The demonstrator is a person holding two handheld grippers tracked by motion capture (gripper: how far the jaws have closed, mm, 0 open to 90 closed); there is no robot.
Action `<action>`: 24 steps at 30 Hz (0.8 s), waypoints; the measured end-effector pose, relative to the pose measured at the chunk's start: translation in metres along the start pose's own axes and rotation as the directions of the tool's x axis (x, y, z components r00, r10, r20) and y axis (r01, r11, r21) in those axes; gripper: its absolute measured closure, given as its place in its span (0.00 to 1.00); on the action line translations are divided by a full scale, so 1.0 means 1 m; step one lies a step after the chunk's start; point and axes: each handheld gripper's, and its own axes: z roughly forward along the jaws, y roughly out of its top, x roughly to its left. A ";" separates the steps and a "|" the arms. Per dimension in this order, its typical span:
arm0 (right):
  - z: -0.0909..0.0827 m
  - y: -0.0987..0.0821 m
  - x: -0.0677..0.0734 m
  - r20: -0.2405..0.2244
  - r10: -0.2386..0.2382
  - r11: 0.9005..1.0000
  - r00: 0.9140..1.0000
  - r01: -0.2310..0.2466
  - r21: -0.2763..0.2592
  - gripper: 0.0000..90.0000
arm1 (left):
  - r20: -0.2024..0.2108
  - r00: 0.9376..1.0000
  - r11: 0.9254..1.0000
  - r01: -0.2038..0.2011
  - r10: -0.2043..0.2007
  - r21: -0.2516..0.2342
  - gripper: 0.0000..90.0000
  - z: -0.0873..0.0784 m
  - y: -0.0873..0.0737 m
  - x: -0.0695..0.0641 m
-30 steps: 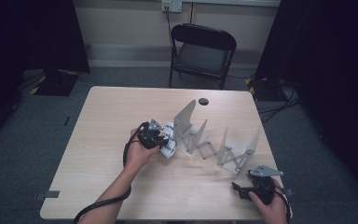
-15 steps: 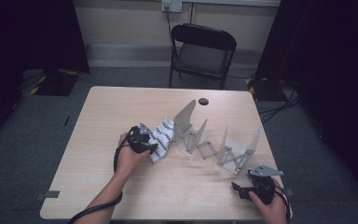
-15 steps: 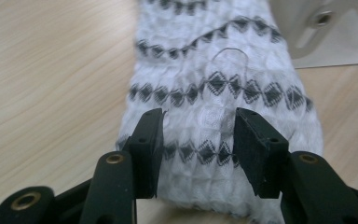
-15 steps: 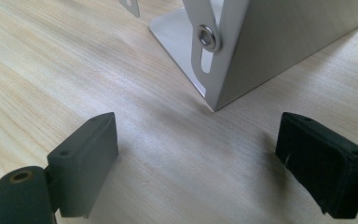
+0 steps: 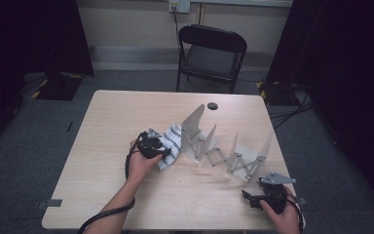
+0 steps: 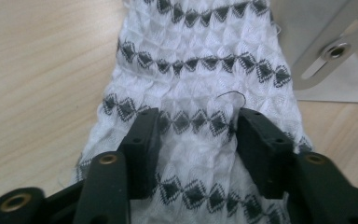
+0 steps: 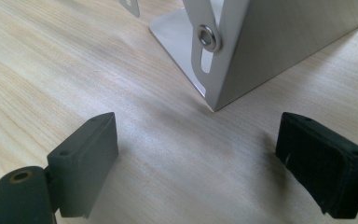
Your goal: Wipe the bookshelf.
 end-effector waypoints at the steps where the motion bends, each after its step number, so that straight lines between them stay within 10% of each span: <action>1: 0.000 0.000 0.000 0.000 0.001 1.000 1.000 -0.001 0.001 0.14 | 0.010 1.000 1.000 -0.006 0.006 0.011 0.68 0.000 0.001 0.000; 4: 0.000 0.000 0.000 0.000 0.001 1.000 1.000 -0.001 0.001 0.14 | 0.025 1.000 1.000 0.007 -0.008 0.029 0.85 -0.001 0.003 -0.002; 11: 0.000 0.000 0.000 0.000 0.001 1.000 1.000 -0.001 0.001 0.14 | 0.036 0.998 0.998 0.057 -0.058 0.016 0.90 -0.019 0.020 -0.003; 24: 0.000 0.000 0.000 -0.002 -0.001 1.000 1.000 0.001 0.001 0.14 | 0.036 0.996 0.982 -0.070 0.077 -0.178 0.90 -0.082 0.122 -0.011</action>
